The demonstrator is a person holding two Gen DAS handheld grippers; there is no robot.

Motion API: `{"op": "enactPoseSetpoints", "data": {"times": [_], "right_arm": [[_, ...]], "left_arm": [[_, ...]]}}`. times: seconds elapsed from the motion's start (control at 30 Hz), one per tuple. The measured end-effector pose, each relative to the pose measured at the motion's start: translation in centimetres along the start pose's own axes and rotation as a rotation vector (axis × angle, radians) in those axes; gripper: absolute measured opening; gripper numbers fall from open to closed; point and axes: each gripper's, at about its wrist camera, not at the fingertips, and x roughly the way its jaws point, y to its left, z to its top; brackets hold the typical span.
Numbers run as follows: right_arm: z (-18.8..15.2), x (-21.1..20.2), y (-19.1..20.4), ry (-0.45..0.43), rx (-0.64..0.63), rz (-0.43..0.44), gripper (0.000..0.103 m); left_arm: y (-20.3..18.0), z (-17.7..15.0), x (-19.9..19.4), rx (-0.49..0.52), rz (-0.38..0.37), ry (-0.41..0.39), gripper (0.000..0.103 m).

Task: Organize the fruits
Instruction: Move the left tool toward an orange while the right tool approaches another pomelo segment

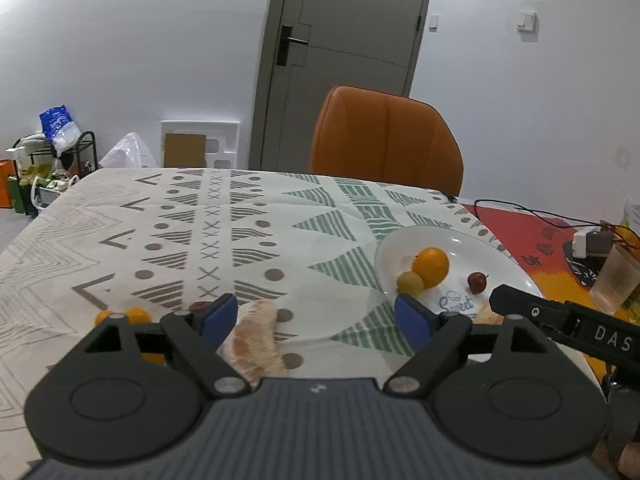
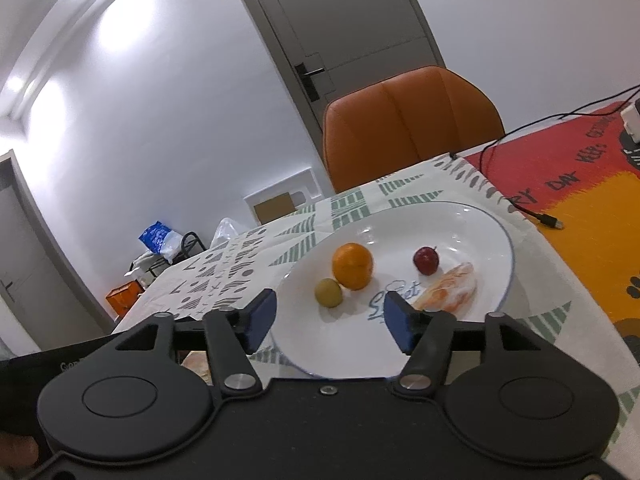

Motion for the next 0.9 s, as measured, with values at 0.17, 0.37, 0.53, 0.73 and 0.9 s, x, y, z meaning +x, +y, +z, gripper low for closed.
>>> {"op": "enactPoseSetpoints", "data": {"times": [0.17, 0.37, 0.53, 0.73, 0.9], "right_arm": [[-0.3, 0.1, 1.0, 0.005, -0.013, 0.012, 0.069], [-0.8, 0.4, 2.1, 0.014, -0.024, 0.027, 0.070], [-1.2, 0.7, 2.9, 0.020, -0.036, 0.039, 0.073], [-1.7, 0.9, 3.7, 0.024, -0.042, 0.055, 0.079], [-1.9, 0.9, 4.3, 0.031, -0.053, 0.083, 0.086]], "left_arm": [[1.2, -0.2, -0.7, -0.018, 0.017, -0.008, 0.086], [2.7, -0.4, -1.4, -0.036, 0.042, -0.013, 0.086], [3.7, -0.3, -2.2, -0.047, 0.057, -0.030, 0.087], [4.8, -0.6, -3.0, -0.052, 0.077, -0.038, 0.087], [5.7, -0.5, -3.8, -0.066, 0.107, -0.059, 0.087]]}}
